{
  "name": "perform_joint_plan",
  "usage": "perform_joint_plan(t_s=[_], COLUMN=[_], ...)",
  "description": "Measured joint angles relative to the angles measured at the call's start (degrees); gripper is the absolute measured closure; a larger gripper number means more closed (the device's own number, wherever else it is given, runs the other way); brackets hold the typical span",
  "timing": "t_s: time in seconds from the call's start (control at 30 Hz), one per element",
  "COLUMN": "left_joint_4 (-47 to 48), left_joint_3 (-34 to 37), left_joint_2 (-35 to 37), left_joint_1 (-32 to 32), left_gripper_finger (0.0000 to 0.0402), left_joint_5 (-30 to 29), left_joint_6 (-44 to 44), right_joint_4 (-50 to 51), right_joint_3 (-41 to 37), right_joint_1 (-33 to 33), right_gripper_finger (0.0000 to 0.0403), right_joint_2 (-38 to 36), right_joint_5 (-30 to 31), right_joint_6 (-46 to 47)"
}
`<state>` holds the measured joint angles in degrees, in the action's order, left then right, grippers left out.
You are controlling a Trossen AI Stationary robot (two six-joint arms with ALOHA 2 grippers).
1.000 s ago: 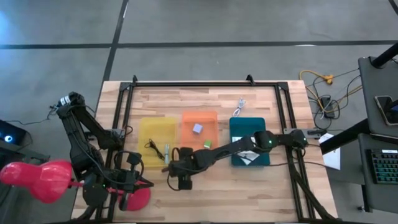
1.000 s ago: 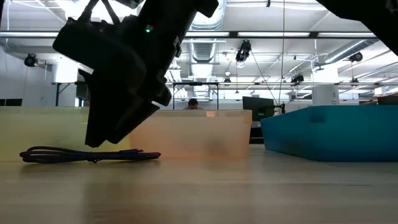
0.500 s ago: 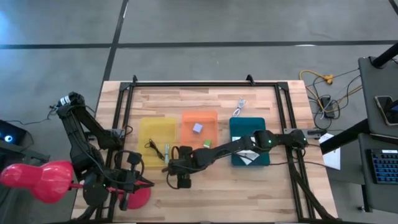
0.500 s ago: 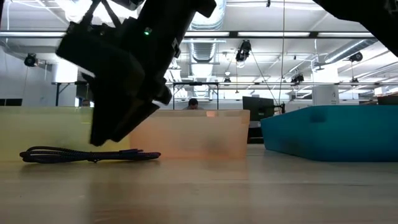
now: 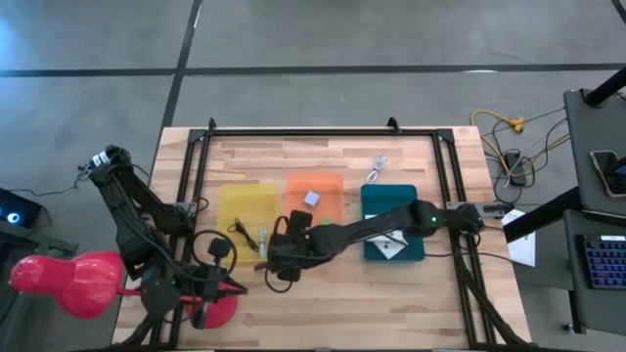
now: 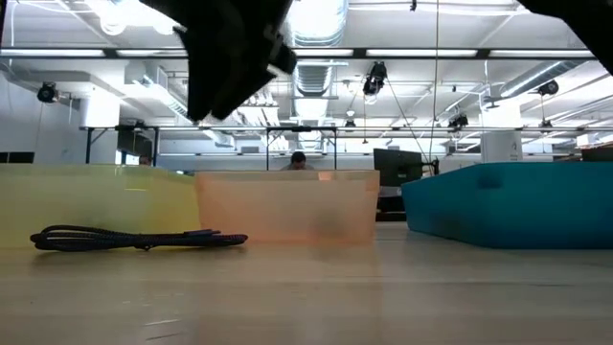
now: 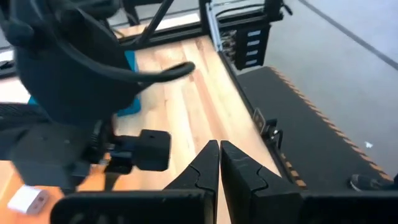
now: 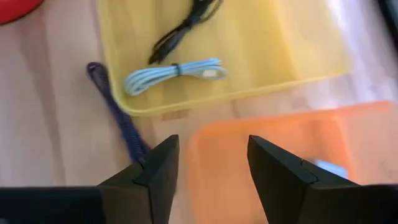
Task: Pick and place items into bin
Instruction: Put the violet patterned charger cable into the yellow bin
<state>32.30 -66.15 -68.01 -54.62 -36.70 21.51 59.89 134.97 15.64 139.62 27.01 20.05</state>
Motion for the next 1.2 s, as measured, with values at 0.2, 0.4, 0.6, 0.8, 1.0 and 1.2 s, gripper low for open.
perform_joint_plan(t_s=[0.2, 0.4, 0.6, 0.8, 1.0, 1.2], left_joint_4=[-3.29, -4.61, -4.51, -4.26, -3.38, -2.69], left_joint_3=[-0.02, 0.13, 0.18, 4.24, 10.90, 16.35], left_joint_2=[-2.09, -5.13, -3.21, -0.32, 3.08, 5.14], left_joint_1=[2.80, 7.89, 13.72, 20.69, 26.82, 30.19], left_gripper_finger=[0.0402, 0.0402, 0.0402, 0.0402, 0.0402, 0.0402], left_joint_5=[3.78, 10.57, 20.78, 36.30, 40.09, 39.70], left_joint_6=[-4.63, -10.85, -17.27, -19.49, -19.47, -20.77], right_joint_4=[5.06, 9.32, 14.70, 8.52, 1.18, -2.87], right_joint_3=[-0.02, 0.00, -0.11, -1.60, -3.12, -3.28], right_joint_1=[0.58, 1.63, 4.58, 9.72, 10.23, 9.59], right_gripper_finger=[0.0227, 0.0227, 0.0227, 0.0227, 0.0233, 0.0327], right_joint_2=[-2.94, -5.52, -5.91, -5.30, -0.55, 2.96], right_joint_5=[5.70, 6.34, 6.17, 4.39, -2.13, -1.40], right_joint_6=[6.23, 10.35, 10.66, 9.51, 21.52, 26.20])
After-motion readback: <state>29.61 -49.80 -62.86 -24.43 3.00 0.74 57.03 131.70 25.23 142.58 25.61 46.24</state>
